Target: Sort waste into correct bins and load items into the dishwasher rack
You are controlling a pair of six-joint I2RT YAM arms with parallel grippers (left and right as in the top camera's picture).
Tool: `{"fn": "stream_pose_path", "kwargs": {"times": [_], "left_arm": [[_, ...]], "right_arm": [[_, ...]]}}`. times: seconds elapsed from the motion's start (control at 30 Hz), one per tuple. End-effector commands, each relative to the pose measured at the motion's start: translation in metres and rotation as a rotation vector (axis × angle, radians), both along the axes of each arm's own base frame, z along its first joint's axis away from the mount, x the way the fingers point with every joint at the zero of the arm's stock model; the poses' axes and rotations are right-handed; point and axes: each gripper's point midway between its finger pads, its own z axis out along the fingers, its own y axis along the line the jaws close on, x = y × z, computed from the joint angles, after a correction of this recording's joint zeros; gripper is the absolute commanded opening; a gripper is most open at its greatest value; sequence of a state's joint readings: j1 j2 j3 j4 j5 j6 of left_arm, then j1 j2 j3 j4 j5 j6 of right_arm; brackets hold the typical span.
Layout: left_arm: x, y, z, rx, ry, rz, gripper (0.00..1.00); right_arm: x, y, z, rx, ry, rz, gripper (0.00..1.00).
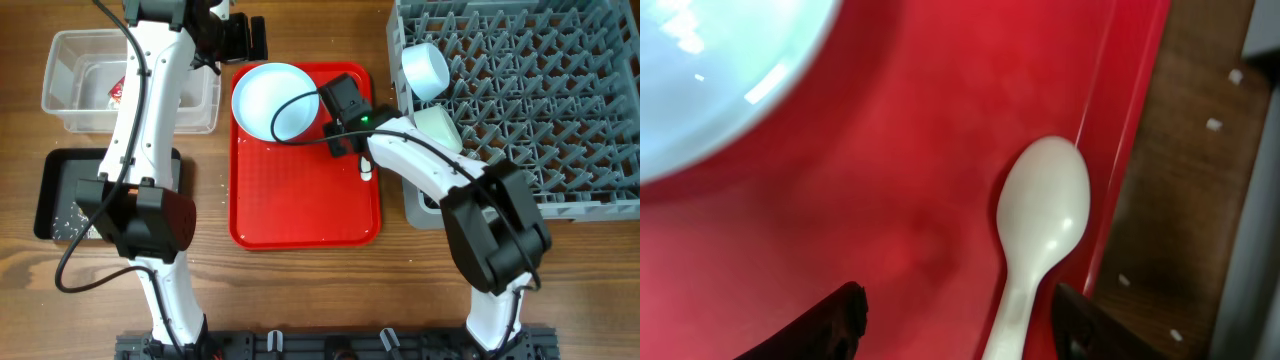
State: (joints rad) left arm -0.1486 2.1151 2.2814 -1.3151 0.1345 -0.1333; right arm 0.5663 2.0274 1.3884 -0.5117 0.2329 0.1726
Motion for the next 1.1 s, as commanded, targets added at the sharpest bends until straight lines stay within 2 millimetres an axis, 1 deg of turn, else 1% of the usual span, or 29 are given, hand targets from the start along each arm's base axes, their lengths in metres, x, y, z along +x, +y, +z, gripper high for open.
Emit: {"fn": "stream_pose_path", "kwargs": {"times": [0.0, 0.13, 0.2, 0.27, 0.33, 0.43, 0.5, 0.53, 0.63, 0.7, 0.77, 0.8, 0.87, 1.0, 1.03, 1.07], "left_arm": [[0.001, 0.001, -0.008, 0.005, 0.016, 0.008, 1.00], [0.001, 0.001, -0.008, 0.005, 0.016, 0.008, 1.00], [0.001, 0.001, -0.008, 0.005, 0.016, 0.008, 1.00], [0.001, 0.001, -0.008, 0.005, 0.016, 0.008, 1.00], [0.001, 0.001, -0.008, 0.005, 0.016, 0.008, 1.00], [0.001, 0.001, -0.008, 0.005, 0.016, 0.008, 1.00], [0.001, 0.001, -0.008, 0.005, 0.016, 0.008, 1.00], [0.001, 0.001, -0.008, 0.005, 0.016, 0.008, 1.00], [0.001, 0.001, -0.008, 0.005, 0.017, 0.008, 1.00], [0.001, 0.001, -0.008, 0.005, 0.016, 0.008, 1.00], [0.001, 0.001, -0.008, 0.005, 0.016, 0.008, 1.00], [0.001, 0.001, -0.008, 0.005, 0.016, 0.008, 1.00], [0.001, 0.001, -0.008, 0.005, 0.016, 0.008, 1.00], [0.001, 0.001, -0.008, 0.005, 0.016, 0.008, 1.00], [0.001, 0.001, -0.008, 0.005, 0.016, 0.008, 1.00], [0.001, 0.001, -0.008, 0.005, 0.016, 0.008, 1.00]], "right_arm": [[0.003, -0.006, -0.007, -0.023, -0.002, -0.053, 0.60], [0.001, -0.013, -0.010, -0.004, 0.018, -0.119, 0.54], [-0.002, -0.018, -0.016, -0.005, 0.040, -0.156, 0.48], [-0.003, -0.022, -0.024, -0.016, 0.059, -0.167, 0.44], [-0.005, -0.026, -0.033, -0.029, 0.079, -0.175, 0.43], [-0.006, -0.029, -0.040, -0.030, 0.093, -0.199, 0.43], [-0.009, -0.027, -0.049, -0.023, 0.120, -0.192, 0.43], [-0.012, -0.025, -0.055, -0.017, 0.140, -0.181, 0.41], [-0.022, -0.016, -0.064, 0.000, 0.202, -0.099, 0.36], [-0.030, -0.016, -0.067, 0.001, 0.242, -0.086, 0.24], [-0.040, -0.019, -0.069, -0.009, 0.285, -0.085, 0.15], [-0.045, -0.021, -0.070, -0.019, 0.304, -0.085, 0.13], [-0.051, -0.025, -0.071, -0.035, 0.328, -0.087, 0.13], [-0.052, -0.025, -0.071, -0.045, 0.332, -0.062, 0.09], [-0.051, -0.025, -0.071, -0.044, 0.331, -0.062, 0.04], [-0.051, -0.025, -0.071, -0.045, 0.332, -0.062, 0.04]]}}
